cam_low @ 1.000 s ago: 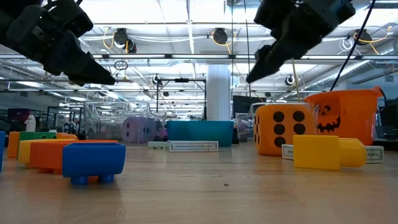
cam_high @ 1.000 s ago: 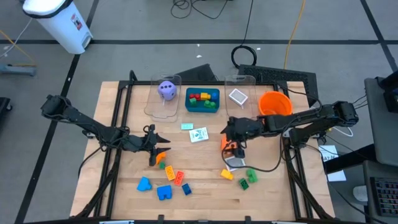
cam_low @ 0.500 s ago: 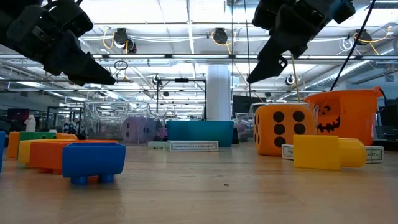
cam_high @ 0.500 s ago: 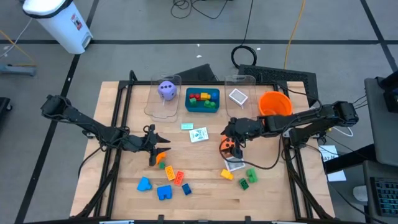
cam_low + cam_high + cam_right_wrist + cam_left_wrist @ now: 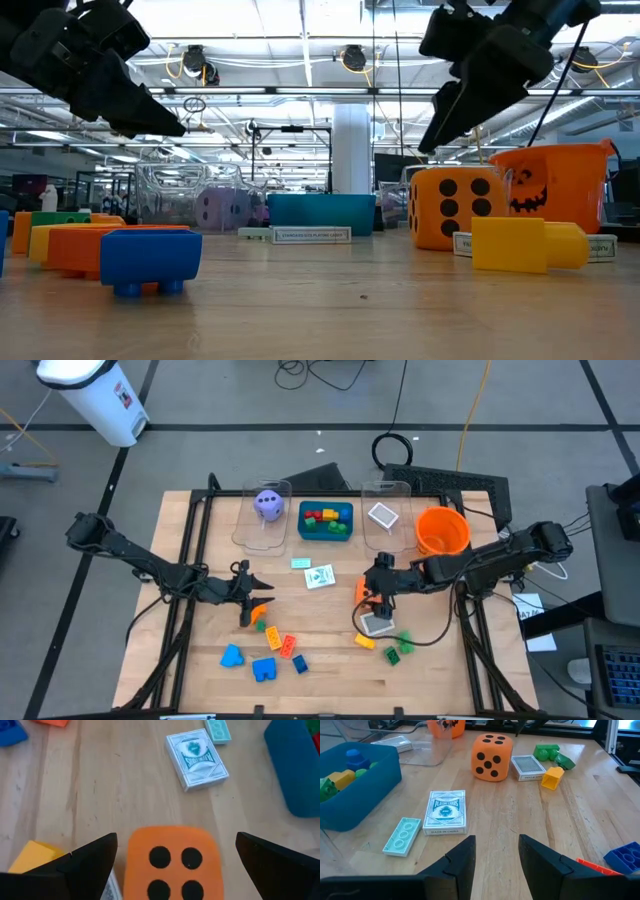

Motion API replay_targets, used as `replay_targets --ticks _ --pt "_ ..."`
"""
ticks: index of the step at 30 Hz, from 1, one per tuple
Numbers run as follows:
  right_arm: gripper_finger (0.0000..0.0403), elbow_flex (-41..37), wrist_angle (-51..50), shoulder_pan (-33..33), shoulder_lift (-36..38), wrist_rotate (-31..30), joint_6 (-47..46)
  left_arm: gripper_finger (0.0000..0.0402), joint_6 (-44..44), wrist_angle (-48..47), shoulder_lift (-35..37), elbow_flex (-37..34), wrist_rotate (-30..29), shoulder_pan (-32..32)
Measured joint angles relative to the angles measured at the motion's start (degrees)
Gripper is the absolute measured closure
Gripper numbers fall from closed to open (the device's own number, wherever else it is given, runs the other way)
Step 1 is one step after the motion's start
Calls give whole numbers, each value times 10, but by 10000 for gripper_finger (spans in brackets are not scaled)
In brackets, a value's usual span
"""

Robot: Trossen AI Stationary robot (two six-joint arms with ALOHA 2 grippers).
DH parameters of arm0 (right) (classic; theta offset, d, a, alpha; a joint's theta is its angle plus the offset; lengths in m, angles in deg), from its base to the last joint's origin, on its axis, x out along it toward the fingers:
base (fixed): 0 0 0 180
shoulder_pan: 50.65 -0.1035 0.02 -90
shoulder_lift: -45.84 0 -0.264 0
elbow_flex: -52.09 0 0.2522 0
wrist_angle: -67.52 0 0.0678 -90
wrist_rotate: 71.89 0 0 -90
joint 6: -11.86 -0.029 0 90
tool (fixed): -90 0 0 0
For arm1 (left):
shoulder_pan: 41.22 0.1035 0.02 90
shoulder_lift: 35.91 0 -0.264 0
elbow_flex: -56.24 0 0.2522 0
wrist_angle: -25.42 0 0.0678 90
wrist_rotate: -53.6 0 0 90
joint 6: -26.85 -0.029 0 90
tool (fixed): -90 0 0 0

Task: Pick & Place Toys
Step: Put the orange dice into the left transparent bin

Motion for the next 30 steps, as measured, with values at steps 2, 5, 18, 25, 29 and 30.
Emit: replay_targets --ticks 2,5,18,25,29,30 --pt "3 1 3 -4 0 -2 -7 249 0 0 0 0 0 0" --pt "3 0 -2 -6 -5 -16 -18 249 0 0 0 0 0 0" --pt "3 0 -11 -6 -29 -28 -37 249 4 -2 0 0 0 0" --pt "3 0 -33 -6 -29 -27 -61 249 5 -3 0 0 0 0" --pt "3 -15 -22 -6 -29 -16 -76 249 5 -3 0 0 0 0" --pt "3 -20 -20 -6 -29 -6 -80 249 5 -3 0 0 0 0"
